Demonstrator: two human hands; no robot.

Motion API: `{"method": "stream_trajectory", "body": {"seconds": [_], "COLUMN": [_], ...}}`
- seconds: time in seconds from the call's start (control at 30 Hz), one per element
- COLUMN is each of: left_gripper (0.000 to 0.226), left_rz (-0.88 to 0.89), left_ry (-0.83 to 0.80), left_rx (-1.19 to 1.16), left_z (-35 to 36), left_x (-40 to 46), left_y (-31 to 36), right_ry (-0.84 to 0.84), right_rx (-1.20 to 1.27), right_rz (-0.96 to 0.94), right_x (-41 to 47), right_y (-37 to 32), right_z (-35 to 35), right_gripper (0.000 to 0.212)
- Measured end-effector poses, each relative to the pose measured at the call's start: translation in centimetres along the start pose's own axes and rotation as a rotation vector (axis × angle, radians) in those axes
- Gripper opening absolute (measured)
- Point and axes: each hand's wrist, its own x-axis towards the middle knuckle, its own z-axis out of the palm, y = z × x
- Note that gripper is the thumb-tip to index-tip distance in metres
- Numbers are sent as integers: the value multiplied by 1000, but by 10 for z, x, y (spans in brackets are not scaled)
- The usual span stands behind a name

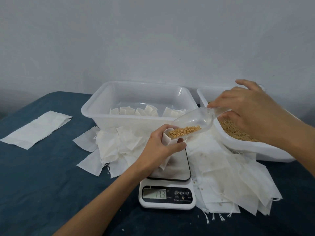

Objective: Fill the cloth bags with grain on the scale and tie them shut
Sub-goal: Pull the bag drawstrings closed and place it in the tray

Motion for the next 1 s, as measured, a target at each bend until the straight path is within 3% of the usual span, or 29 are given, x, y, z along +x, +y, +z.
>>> {"method": "stream_trajectory", "body": {"seconds": [0.67,1.0], "left_gripper": [31,32], "left_rz": [3,-28], "left_ry": [11,21], "left_rx": [-24,-52], "left_z": [1,1], "left_x": [-1,-2], "left_y": [3,5], "right_ry": [53,213], "right_rx": [-71,-179], "right_rz": [-45,-147], "right_x": [1,6], "right_y": [-1,1], "right_z": [-2,1], "right_gripper": [38,37]}}
